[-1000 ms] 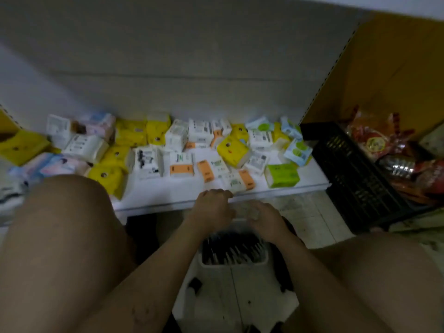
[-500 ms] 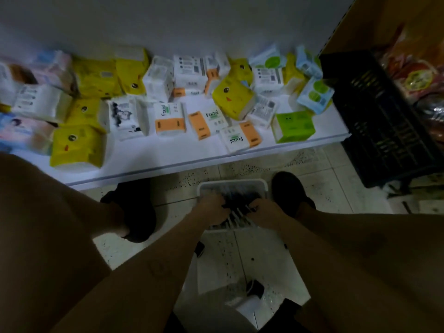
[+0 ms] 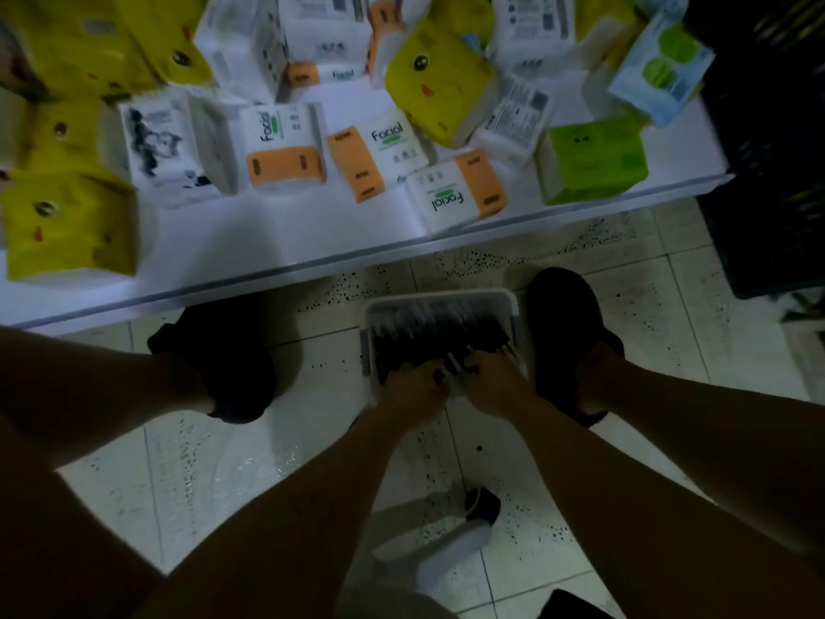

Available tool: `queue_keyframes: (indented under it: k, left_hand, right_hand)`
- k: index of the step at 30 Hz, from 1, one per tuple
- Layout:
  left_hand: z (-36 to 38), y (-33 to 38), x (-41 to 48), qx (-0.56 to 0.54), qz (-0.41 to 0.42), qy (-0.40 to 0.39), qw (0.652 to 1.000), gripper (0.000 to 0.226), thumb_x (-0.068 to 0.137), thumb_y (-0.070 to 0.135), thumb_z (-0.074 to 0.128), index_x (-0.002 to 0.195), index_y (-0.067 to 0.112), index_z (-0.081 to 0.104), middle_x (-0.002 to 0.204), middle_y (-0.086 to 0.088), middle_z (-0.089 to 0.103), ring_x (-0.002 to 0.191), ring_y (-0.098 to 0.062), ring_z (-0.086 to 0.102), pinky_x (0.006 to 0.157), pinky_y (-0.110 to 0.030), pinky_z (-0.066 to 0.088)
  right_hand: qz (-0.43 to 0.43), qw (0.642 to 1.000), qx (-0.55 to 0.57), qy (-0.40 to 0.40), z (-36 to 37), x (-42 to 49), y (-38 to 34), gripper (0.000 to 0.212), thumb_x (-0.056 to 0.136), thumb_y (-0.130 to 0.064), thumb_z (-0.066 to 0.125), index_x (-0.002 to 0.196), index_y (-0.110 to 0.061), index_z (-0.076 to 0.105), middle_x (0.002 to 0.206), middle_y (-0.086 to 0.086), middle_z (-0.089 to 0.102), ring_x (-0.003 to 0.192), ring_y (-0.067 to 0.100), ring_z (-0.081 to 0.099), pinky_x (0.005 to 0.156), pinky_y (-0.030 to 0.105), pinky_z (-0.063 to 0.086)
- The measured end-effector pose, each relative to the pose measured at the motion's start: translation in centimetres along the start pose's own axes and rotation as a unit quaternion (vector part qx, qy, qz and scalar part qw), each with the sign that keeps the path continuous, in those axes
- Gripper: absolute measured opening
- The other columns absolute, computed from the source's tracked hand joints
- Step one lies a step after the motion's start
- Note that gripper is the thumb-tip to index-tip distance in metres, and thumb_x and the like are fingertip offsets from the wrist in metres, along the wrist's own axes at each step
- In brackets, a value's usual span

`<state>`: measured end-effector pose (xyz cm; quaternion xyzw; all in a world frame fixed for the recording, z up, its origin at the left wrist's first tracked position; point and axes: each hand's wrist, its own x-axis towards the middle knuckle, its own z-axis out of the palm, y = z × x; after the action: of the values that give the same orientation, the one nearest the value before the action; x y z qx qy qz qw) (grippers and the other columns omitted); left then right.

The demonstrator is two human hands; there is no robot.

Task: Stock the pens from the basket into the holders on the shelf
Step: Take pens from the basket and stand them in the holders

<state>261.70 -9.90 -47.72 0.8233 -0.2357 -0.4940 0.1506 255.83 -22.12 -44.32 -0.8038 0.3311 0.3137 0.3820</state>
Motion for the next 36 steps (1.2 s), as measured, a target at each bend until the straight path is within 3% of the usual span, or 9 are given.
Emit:
queue_keyframes:
  k: [7, 10, 13, 17, 24, 26, 29, 32, 36]
  left_hand:
    - [0.7, 1.1, 0.6, 0.002, 0.006, 0.021, 1.000, 0.045, 0.092, 0.011, 0.048, 0.136, 0.019, 0.050, 0.128, -0.015, 0.055, 0.118, -0.033, 0.046, 0.096, -0.041, 0.045]
    - [-0.3, 1.9, 0.9, -0.048, -0.010, 0.037, 0.998, 0.030, 0.094, 0.011, 0.050, 0.120, 0.009, 0.065, 0.117, -0.015, 0.065, 0.107, -0.031, 0.058, 0.086, -0.034, 0.048]
    - [-1.2, 1.8, 1.0, -0.098, -0.059, 0.046, 0.992, 0.024, 0.094, 0.012, 0.052, 0.101, 0.001, 0.072, 0.099, -0.018, 0.071, 0.093, -0.032, 0.066, 0.082, -0.037, 0.054]
    - [-1.4, 1.0, 0.7, -0.127, -0.104, 0.082, 0.983, 0.024, 0.092, 0.011, 0.055, 0.084, -0.006, 0.070, 0.088, -0.022, 0.070, 0.085, -0.036, 0.066, 0.064, -0.035, 0.049]
    - [-0.6, 0.0, -0.2, -0.209, -0.132, 0.080, 0.966, 0.006, 0.084, 0.013, 0.071, 0.078, 0.011, 0.070, 0.086, -0.014, 0.071, 0.070, -0.020, 0.062, 0.070, -0.034, 0.055]
    - [-0.7, -0.5, -0.6, -0.233, -0.120, 0.080, 0.962, 0.010, 0.083, 0.012, 0.072, 0.086, 0.014, 0.064, 0.090, -0.011, 0.069, 0.073, -0.018, 0.062, 0.068, -0.033, 0.055]
    - [-1.3, -1.0, -1.2, -0.273, -0.109, 0.064, 0.954, 0.037, 0.082, 0.005, 0.072, 0.115, 0.012, 0.057, 0.098, -0.010, 0.065, 0.068, -0.019, 0.060, 0.052, -0.024, 0.050]
    - [-2.1, -1.0, -2.2, -0.275, -0.079, 0.061, 0.956, 0.066, 0.083, 0.004, 0.069, 0.140, 0.017, 0.040, 0.120, -0.016, 0.060, 0.071, -0.021, 0.060, 0.045, -0.020, 0.045]
    - [-3.1, -0.7, -3.7, -0.261, -0.057, 0.082, 0.960, 0.070, 0.084, 0.003, 0.068, 0.144, 0.018, 0.036, 0.125, -0.009, 0.057, 0.072, -0.017, 0.061, 0.044, -0.016, 0.046]
  right_hand:
    - [0.022, 0.996, -0.078, -0.025, 1.7, 1.0, 0.6, 0.030, 0.101, -0.018, 0.041, 0.106, 0.001, 0.064, 0.107, 0.017, 0.067, 0.095, 0.029, 0.062, 0.060, 0.025, 0.035]
    - [0.044, 0.996, -0.066, -0.042, 1.4, 1.4, 0.7, 0.031, 0.099, -0.015, 0.041, 0.114, 0.000, 0.063, 0.115, 0.017, 0.064, 0.106, 0.031, 0.059, 0.079, 0.027, 0.046]
    - [0.061, 0.995, -0.059, -0.045, 1.4, 1.5, 0.5, 0.033, 0.096, -0.020, 0.043, 0.119, -0.005, 0.062, 0.121, 0.018, 0.060, 0.115, 0.035, 0.054, 0.099, 0.040, 0.045]
    - [0.073, 0.994, -0.063, -0.051, 1.7, 1.7, 0.6, 0.032, 0.096, -0.021, 0.044, 0.115, -0.004, 0.064, 0.117, 0.018, 0.062, 0.112, 0.035, 0.056, 0.096, 0.039, 0.047]
    - [0.051, 0.996, -0.073, 0.005, 1.6, 1.3, 0.7, 0.028, 0.095, -0.023, 0.055, 0.109, -0.003, 0.068, 0.108, 0.013, 0.067, 0.106, 0.028, 0.061, 0.090, 0.034, 0.049]
    - [0.070, 0.993, -0.080, 0.054, 1.3, 0.9, 0.6, 0.025, 0.095, -0.020, 0.056, 0.107, -0.002, 0.068, 0.106, 0.013, 0.068, 0.102, 0.028, 0.062, 0.080, 0.030, 0.047]
    - [0.103, 0.988, -0.038, 0.106, 0.4, 0.5, 0.2, 0.022, 0.093, -0.027, 0.060, 0.091, -0.005, 0.064, 0.088, 0.014, 0.064, 0.083, 0.029, 0.061, 0.065, 0.029, 0.041]
    - [0.107, 0.982, 0.006, 0.153, -0.9, -0.4, -0.8, 0.026, 0.089, -0.032, 0.065, 0.084, -0.009, 0.053, 0.079, 0.008, 0.051, 0.072, 0.024, 0.051, 0.063, 0.029, 0.039]
    - [0.087, 0.978, 0.084, 0.170, -2.3, -2.2, -2.1, 0.033, 0.090, -0.020, 0.064, 0.066, -0.012, 0.042, 0.063, 0.003, 0.044, 0.060, 0.020, 0.045, 0.064, 0.032, 0.043]
